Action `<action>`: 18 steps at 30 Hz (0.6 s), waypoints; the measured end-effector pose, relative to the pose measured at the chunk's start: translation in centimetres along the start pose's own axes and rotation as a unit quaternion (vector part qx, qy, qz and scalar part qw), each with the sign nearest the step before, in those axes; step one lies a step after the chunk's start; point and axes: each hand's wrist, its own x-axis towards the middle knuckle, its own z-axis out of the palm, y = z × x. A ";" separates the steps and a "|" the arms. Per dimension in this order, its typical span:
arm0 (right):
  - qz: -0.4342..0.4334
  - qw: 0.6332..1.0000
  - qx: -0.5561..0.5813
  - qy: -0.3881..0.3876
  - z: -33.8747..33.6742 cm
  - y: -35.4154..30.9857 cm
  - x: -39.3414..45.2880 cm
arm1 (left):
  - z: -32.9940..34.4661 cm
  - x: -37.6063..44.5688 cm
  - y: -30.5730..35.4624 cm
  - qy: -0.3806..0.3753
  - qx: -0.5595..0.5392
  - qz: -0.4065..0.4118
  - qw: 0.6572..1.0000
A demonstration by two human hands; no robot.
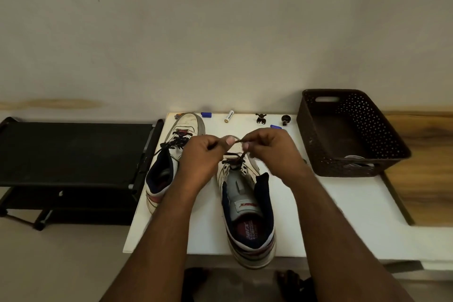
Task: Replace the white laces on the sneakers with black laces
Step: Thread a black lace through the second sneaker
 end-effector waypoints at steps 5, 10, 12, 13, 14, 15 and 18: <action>0.014 0.997 -0.062 0.036 -0.9 0.3 0.3 | 0.0 0.5 -1.7 -0.011 0.120 -0.068 0.990; 0.062 0.992 -0.103 -0.051 0.1 0.2 -0.1 | 1.9 1.6 -1.3 -0.117 0.210 -0.087 0.967; 0.065 0.989 -0.114 -0.067 0.2 0.4 -0.1 | 2.5 2.0 -1.4 -0.113 0.199 -0.064 0.971; 0.065 0.988 -0.121 -0.071 0.1 0.6 -0.1 | 2.7 2.1 -1.4 -0.108 0.189 -0.055 0.974; 0.066 0.987 -0.124 -0.074 0.1 0.7 -0.1 | 2.8 2.1 -1.5 -0.100 0.181 -0.053 0.977; 0.069 0.987 -0.124 -0.077 -0.1 0.9 -0.1 | 2.9 2.1 -1.5 -0.088 0.171 -0.061 0.979; 0.072 0.986 -0.122 -0.093 -0.2 0.8 -0.2 | 3.3 1.9 -1.8 -0.051 0.121 -0.083 0.988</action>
